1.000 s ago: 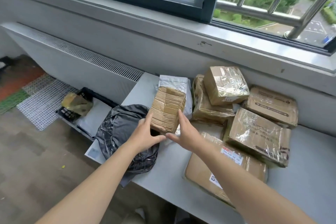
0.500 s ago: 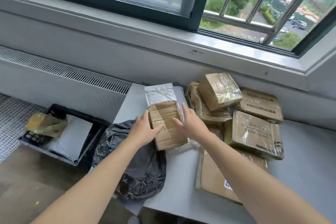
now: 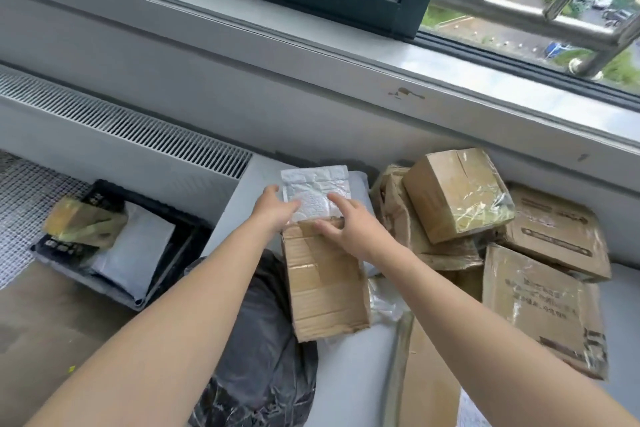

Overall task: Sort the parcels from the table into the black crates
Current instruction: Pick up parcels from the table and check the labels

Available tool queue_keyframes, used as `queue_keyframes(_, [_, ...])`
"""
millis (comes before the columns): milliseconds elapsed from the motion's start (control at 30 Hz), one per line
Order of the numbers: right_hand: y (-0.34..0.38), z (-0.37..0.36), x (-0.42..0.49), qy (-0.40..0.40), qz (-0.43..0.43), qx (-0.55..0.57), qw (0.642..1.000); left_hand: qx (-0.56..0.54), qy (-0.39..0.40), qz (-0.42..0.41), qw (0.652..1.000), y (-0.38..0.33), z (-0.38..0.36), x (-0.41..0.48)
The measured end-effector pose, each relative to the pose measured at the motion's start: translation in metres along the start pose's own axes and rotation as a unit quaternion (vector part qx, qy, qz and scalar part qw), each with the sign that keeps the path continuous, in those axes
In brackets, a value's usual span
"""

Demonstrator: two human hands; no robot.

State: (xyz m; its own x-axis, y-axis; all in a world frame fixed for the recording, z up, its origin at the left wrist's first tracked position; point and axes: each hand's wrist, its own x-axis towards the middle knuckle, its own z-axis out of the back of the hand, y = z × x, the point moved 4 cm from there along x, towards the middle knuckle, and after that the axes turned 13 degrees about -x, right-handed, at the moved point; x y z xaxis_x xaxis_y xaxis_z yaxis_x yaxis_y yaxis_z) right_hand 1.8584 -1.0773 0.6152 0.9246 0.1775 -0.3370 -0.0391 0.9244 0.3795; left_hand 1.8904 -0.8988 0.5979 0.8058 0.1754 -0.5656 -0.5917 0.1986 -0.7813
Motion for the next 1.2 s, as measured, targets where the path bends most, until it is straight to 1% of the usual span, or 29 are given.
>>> queue_keyframes(67, [-0.006, -0.006, -0.001, 0.006, -0.008, 0.018, 1.0, -0.02, -0.023, 0.004, 1.0, 0.0, 0.0, 0.005])
queue_keyframes(133, [-0.008, -0.006, -0.004, -0.003, -0.006, 0.018, 1.0, -0.014, -0.045, -0.022, 0.999, -0.004, 0.0, 0.005])
queue_keyframes(233, [-0.007, 0.0, -0.008, -0.019, -0.004, 0.0, 1.0, 0.015, -0.093, -0.114, 0.989, -0.028, 0.006, -0.006])
queue_keyframes(333, [-0.004, 0.006, -0.014, -0.012, -0.017, -0.03, 0.999, 0.0, -0.133, -0.205, 0.97, -0.063, 0.018, -0.024])
queue_keyframes(367, [-0.002, 0.012, -0.016, -0.026, -0.021, -0.029, 0.999, 0.0, -0.135, -0.228, 0.964, -0.073, 0.021, -0.029])
queue_keyframes(433, [0.007, 0.033, -0.021, -0.095, -0.025, -0.01, 0.995, -0.002, -0.132, -0.25, 0.959, -0.089, 0.027, -0.042])
queue_keyframes(500, [0.021, 0.06, -0.029, -0.175, -0.004, -0.005, 0.985, -0.04, -0.112, -0.246, 0.962, -0.101, 0.03, -0.055])
queue_keyframes(533, [0.03, 0.072, -0.035, -0.198, 0.021, -0.02, 0.98, -0.072, -0.095, -0.234, 0.965, -0.106, 0.032, -0.062])
queue_keyframes(600, [0.05, 0.09, -0.049, -0.223, 0.072, -0.085, 0.968, -0.141, -0.045, -0.199, 0.969, -0.114, 0.032, -0.076])
queue_keyframes(667, [0.062, 0.103, -0.067, -0.248, 0.088, -0.133, 0.955, -0.2, 0.006, -0.168, 0.965, -0.123, 0.031, -0.09])
queue_keyframes(800, [0.071, 0.116, -0.109, -0.262, 0.108, -0.105, 0.953, -0.299, 0.064, -0.123, 0.944, -0.136, 0.032, -0.115])
queue_keyframes(833, [0.073, 0.12, -0.119, -0.284, 0.116, -0.105, 0.946, -0.316, 0.084, -0.115, 0.938, -0.139, 0.031, -0.122])
queue_keyframes(900, [0.073, 0.13, -0.139, -0.369, 0.111, -0.082, 0.919, -0.343, 0.135, -0.104, 0.924, -0.143, 0.028, -0.139])
queue_keyframes(933, [0.072, 0.136, -0.148, -0.403, 0.088, -0.056, 0.909, -0.347, 0.157, -0.103, 0.919, -0.144, 0.025, -0.148])
queue_keyframes(967, [0.07, 0.141, -0.155, -0.421, 0.056, -0.022, 0.905, -0.338, 0.17, -0.109, 0.919, -0.143, 0.021, -0.155])
queue_keyframes(1000, [0.066, 0.146, -0.162, -0.429, 0.025, 0.016, 0.903, -0.31, 0.171, -0.124, 0.927, -0.143, 0.019, -0.162])
queue_keyframes(1067, [0.053, 0.155, -0.175, -0.449, -0.015, 0.096, 0.888, -0.235, 0.155, -0.181, 0.942, -0.142, 0.016, -0.172])
queue_keyframes(1100, [0.046, 0.161, -0.182, -0.459, -0.028, 0.131, 0.878, -0.213, 0.16, -0.207, 0.941, -0.14, 0.013, -0.176])
queue_keyframes(1133, [0.038, 0.165, -0.189, -0.468, -0.038, 0.16, 0.868, -0.202, 0.178, -0.217, 0.938, -0.138, 0.011, -0.181])
queue_keyframes(1200, [0.024, 0.174, -0.201, -0.483, -0.053, 0.197, 0.852, -0.193, 0.218, -0.204, 0.935, -0.133, 0.004, -0.189])
